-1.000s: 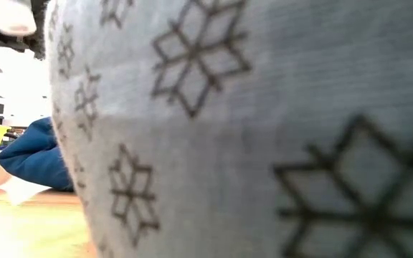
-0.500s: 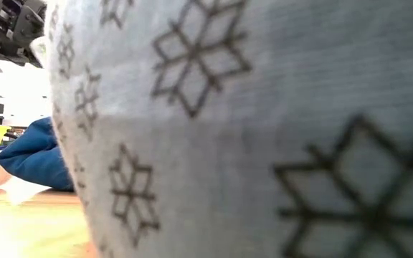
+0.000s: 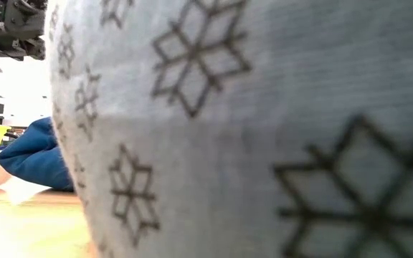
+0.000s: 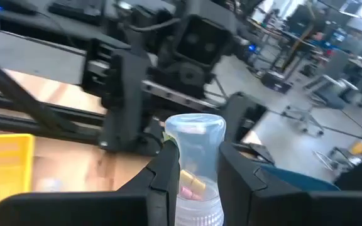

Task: Pick & place medical supplies in basket/bin
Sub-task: Put the top right transparent pill bottle into the yellow bin

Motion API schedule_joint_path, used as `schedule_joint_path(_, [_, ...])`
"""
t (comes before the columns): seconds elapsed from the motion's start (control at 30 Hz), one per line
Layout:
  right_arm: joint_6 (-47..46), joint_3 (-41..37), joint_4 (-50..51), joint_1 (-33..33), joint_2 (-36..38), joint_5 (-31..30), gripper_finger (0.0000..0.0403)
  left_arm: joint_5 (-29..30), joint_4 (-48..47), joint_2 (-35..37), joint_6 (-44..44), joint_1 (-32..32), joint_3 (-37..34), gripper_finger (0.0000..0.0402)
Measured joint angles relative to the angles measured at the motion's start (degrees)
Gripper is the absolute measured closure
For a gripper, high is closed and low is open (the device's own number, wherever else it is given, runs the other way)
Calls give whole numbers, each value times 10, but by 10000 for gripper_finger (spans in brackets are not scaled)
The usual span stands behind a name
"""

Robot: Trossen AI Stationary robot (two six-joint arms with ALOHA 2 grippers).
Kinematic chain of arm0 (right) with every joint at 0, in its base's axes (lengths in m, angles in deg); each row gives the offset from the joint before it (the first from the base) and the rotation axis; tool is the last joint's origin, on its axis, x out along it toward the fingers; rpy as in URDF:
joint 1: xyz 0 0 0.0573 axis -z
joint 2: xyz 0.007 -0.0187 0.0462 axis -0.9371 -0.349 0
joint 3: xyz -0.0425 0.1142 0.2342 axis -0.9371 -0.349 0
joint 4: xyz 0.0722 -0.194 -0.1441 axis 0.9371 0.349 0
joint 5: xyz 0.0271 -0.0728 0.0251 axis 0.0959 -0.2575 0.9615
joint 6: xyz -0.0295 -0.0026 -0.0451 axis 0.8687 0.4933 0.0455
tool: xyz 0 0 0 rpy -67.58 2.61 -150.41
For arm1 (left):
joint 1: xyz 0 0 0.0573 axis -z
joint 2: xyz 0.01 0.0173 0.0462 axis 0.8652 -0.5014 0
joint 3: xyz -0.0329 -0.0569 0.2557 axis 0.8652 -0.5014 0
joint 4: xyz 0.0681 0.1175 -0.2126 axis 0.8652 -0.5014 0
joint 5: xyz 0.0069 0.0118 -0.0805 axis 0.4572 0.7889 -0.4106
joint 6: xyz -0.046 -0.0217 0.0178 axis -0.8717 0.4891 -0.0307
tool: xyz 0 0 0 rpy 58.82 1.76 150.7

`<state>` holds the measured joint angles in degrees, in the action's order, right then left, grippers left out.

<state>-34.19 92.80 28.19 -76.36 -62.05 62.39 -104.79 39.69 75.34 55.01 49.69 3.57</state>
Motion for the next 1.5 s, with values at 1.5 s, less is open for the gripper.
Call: schedule_joint_path(1.5, [-43,-6,-60,10,0,154,328,96,397,-195,34,133,-74,163])
